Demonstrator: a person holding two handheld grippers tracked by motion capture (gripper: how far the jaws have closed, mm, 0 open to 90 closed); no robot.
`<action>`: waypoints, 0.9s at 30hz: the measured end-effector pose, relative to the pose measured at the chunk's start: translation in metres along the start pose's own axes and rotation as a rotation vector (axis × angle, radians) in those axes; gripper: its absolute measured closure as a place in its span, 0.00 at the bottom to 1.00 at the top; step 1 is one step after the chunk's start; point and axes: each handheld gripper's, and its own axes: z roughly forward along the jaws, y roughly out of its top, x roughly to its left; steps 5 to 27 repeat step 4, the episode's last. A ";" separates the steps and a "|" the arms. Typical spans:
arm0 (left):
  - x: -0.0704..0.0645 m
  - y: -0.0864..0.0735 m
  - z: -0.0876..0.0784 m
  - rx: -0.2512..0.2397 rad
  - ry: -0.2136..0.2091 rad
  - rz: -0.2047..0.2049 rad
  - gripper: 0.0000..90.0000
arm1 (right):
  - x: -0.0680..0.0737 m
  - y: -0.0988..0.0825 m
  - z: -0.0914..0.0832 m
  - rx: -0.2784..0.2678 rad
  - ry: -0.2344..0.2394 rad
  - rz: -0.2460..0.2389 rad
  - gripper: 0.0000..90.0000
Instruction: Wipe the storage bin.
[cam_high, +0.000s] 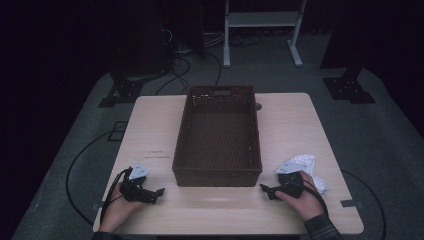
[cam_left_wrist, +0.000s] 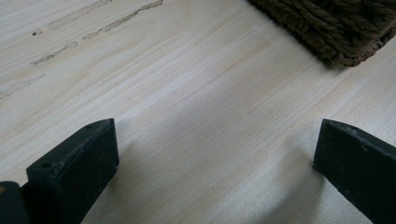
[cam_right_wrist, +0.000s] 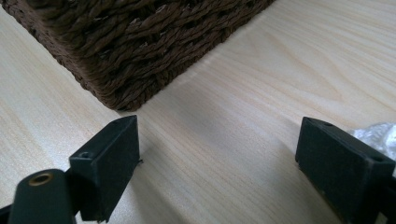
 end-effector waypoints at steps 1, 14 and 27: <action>0.000 0.000 0.000 -0.002 -0.001 -0.002 0.00 | 0.000 0.000 0.000 0.001 0.000 0.001 0.14; 0.000 -0.001 0.000 -0.010 -0.005 0.002 0.00 | 0.000 0.000 0.000 0.000 0.000 0.000 0.14; 0.000 -0.001 0.000 -0.010 -0.005 0.002 0.00 | 0.000 0.000 0.000 0.000 0.000 0.000 0.14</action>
